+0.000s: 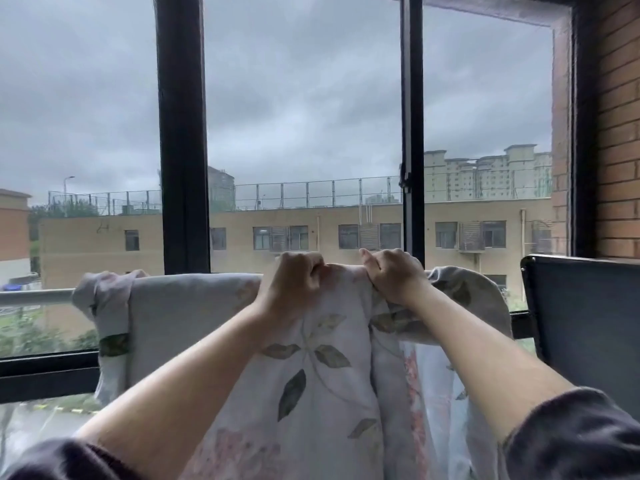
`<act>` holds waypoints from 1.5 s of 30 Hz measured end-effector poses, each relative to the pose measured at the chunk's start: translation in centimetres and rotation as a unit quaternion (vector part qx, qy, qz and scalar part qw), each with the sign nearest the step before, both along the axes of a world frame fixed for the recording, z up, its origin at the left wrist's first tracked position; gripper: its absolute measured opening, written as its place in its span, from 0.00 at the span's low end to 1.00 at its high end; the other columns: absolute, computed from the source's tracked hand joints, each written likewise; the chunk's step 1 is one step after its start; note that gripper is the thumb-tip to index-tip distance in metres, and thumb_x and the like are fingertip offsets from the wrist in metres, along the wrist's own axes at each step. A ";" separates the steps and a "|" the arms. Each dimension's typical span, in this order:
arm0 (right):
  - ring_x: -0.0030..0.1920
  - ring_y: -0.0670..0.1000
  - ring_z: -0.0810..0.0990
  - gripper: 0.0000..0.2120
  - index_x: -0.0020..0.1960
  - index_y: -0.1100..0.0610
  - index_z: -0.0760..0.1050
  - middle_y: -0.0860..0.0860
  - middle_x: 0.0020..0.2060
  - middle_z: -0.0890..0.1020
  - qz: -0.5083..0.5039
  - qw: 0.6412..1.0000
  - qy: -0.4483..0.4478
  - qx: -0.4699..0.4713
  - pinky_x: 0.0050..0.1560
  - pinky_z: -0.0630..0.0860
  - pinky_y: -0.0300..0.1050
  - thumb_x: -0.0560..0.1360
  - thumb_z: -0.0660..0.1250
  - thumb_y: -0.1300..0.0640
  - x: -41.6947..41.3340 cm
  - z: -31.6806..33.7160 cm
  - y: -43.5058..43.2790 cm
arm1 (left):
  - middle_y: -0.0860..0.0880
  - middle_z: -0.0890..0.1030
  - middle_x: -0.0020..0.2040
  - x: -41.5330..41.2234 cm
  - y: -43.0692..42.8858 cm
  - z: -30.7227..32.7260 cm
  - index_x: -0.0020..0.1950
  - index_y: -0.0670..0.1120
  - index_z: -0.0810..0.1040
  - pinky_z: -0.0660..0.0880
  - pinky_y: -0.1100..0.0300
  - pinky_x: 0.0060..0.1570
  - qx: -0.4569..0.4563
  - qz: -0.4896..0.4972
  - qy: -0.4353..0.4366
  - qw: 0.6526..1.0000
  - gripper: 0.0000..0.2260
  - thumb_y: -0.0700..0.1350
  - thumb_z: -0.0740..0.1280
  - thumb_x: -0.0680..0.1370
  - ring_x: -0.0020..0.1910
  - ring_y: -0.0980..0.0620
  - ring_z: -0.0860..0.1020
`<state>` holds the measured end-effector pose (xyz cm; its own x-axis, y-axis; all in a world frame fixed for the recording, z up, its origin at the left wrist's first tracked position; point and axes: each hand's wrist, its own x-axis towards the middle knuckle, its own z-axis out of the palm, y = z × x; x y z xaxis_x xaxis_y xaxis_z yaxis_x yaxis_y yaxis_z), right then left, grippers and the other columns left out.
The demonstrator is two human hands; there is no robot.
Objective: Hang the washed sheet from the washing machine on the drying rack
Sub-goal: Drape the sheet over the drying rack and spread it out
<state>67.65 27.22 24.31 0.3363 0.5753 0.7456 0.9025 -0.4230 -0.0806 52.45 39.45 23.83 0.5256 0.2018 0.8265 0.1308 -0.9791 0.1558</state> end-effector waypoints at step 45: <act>0.41 0.58 0.79 0.25 0.34 0.57 0.75 0.58 0.36 0.82 -0.061 0.991 -0.113 0.042 0.40 0.63 0.46 0.80 0.48 0.47 -1.1 -1.5 -0.1 | 0.44 0.82 0.40 -4.3 3.3 -0.9 0.46 0.42 0.78 0.72 0.54 0.40 0.133 0.055 -0.003 0.990 0.14 0.50 0.60 0.80 0.39 0.42 0.80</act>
<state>66.56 27.08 22.83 0.2187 0.4740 0.8529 0.8444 -0.5300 0.0780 48.18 42.77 22.89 0.5081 0.0334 0.8607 0.2396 -0.9653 -0.1040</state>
